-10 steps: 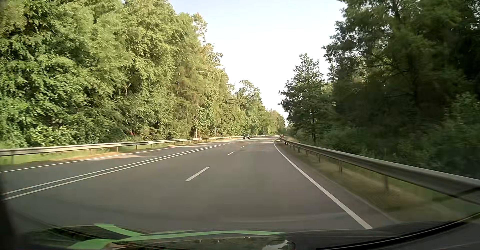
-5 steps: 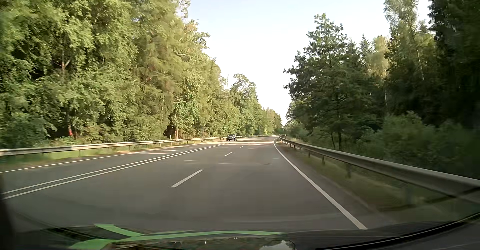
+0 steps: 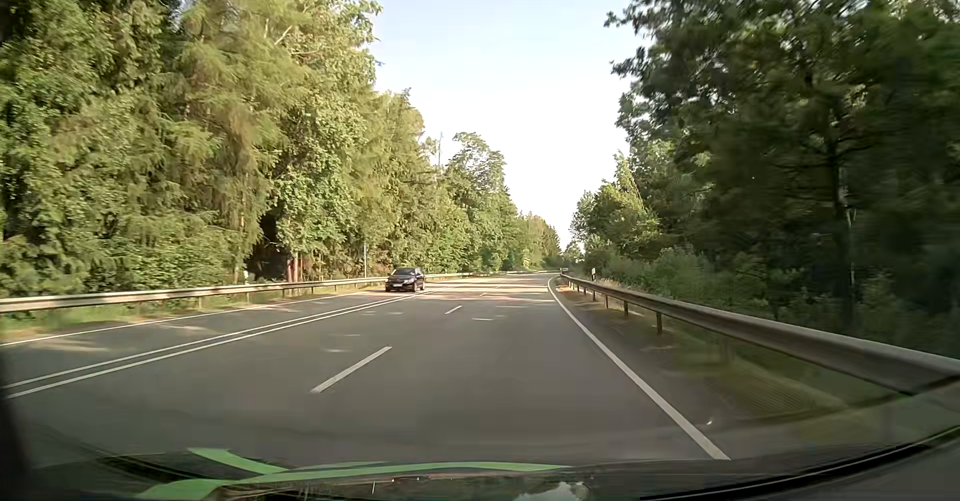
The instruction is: Follow the waypoints while adhering to traffic rules and regulations
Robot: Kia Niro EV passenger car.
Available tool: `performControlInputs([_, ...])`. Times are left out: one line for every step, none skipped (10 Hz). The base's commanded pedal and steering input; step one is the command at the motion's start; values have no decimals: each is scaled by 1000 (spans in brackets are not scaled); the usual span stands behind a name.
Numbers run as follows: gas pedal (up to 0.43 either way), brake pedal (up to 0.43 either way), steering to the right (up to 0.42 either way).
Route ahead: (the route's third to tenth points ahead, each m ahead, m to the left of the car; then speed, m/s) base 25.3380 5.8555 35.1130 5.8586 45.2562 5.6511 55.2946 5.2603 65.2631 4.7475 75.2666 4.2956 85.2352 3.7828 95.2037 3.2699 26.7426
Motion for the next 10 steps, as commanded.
performControlInputs([461, 0, 4])
performControlInputs([469, 0, 4])
performControlInputs([480, 0, 4])
performControlInputs([480, 0, 4])
performControlInputs([480, 0, 4])
performControlInputs([461, 0, 4])
performControlInputs([409, 0, 4])
performControlInputs([398, 0, 4])
performControlInputs([398, 0, 4])
performControlInputs([398, 0, 4])
